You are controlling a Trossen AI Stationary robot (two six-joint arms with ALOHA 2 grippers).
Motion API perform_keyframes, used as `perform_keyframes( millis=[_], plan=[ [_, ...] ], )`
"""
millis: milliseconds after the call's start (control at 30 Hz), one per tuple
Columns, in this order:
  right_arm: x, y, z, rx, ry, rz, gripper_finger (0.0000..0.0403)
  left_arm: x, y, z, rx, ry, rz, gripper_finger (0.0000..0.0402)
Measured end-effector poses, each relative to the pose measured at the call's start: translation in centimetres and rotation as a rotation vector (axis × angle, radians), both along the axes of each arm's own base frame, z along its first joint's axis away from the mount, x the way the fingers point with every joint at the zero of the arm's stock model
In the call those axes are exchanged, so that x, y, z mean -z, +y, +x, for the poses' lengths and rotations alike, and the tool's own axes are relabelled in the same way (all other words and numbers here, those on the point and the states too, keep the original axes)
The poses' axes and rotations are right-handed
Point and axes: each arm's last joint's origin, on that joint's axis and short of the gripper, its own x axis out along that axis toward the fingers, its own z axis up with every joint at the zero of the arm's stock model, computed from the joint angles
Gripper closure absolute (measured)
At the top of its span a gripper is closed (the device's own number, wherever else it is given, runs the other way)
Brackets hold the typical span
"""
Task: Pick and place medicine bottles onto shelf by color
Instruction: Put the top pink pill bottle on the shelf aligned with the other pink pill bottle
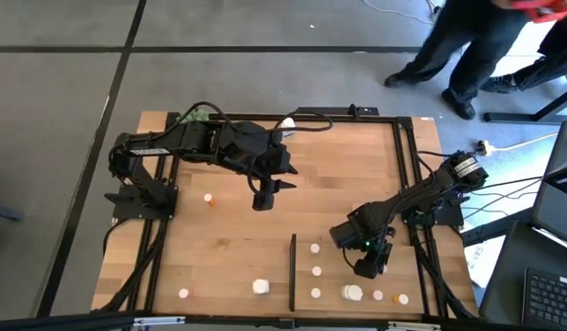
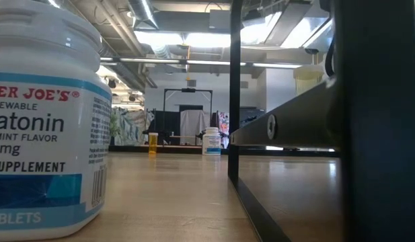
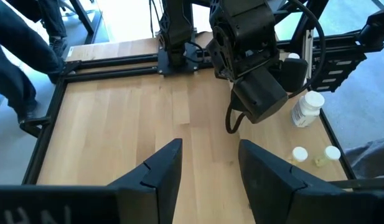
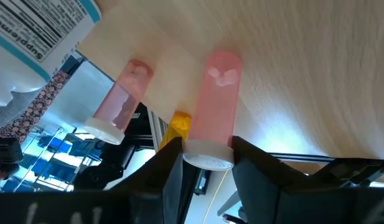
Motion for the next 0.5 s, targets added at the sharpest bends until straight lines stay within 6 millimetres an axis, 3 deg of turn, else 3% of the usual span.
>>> perform_keyframes(
  millis=[500],
  plan=[
    [0.01,0.1,0.21,0.001,-0.024,0.011,0.0266,0.0,0.0,0.0,0.0,0.0,0.0,0.025]
  ],
)
